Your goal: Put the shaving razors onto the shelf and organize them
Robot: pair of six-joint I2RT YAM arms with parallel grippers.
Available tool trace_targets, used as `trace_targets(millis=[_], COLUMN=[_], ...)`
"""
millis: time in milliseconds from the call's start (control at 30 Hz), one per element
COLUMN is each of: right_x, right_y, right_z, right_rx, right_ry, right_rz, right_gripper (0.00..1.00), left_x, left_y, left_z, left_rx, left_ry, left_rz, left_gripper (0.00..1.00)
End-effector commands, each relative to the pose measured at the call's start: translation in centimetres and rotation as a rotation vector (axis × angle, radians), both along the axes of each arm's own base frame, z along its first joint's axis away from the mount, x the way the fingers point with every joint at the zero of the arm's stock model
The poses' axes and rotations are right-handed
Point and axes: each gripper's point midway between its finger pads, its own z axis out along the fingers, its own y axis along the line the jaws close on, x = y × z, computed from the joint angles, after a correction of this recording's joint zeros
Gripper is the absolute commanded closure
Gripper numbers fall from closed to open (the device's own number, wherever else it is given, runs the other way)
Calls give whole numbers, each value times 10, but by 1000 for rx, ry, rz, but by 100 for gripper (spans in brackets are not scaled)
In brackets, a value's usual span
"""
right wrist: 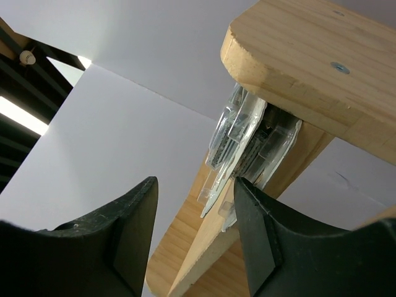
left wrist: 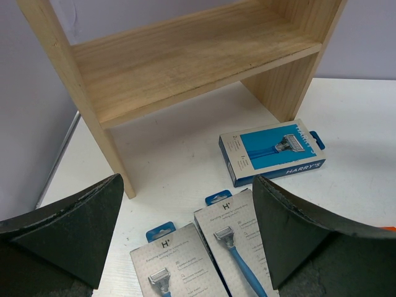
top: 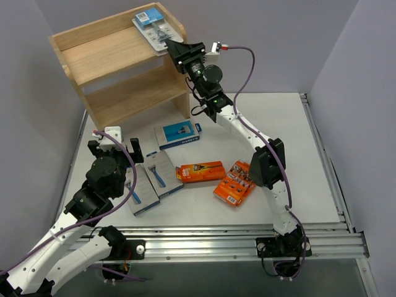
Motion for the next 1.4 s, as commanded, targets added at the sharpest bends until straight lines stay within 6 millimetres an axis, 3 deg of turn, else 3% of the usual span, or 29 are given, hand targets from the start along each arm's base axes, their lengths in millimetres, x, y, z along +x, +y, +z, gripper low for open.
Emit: trace_targets(millis=[0,500,667,767,867,900,933,1000,1033,1133,1167,1200,1267,1367], right_x=[-16,-39,-68,-87,-102,-117,-114,-128,-128,-142,-143,-148,-156,-177], right_y=[-17,-38,-52,-66,-80,-86,-88,-98,-97,-106,-106,-110,-113,-121], right_z=[33,45,65,63,43,48,18,10,-23,-47,-76,-81,-119,-151], right_rx=[32,-2,-27,-34,-87,-111,-159,-205,-284,-395,-502,-553,-708,-858], right_ry=[-48,-79,-148,-161,-140,-167,-118,-112,-62,-25,22,26,79,104], right_rz=[-22,-3,17,31,35,40,43,45,58,62,68,65,89,137], right_gripper=[51,45,41,40,39,39,39,39,39,39,38,38,37,36], left_x=[0,0,2,3,5,5,6,7,8,10,10,12,13,15], left_y=[-1,4,6,7,8,8,8,9,10,11,12,12,15,16], left_z=[15,17,15,14,13,13,11,10,9,6,5,3,0,-4], left_rx=[-40,-35,-13,-5,2,5,13,16,25,37,39,44,89,120], left_ry=[-50,-62,-59,-55,-52,-52,-46,-43,-40,-32,-29,-22,-9,10], left_rz=[-5,20,37,43,49,50,53,59,65,81,87,96,109,121], left_gripper=[6,6,6,6,6,6,6,6,6,6,6,6,6,6])
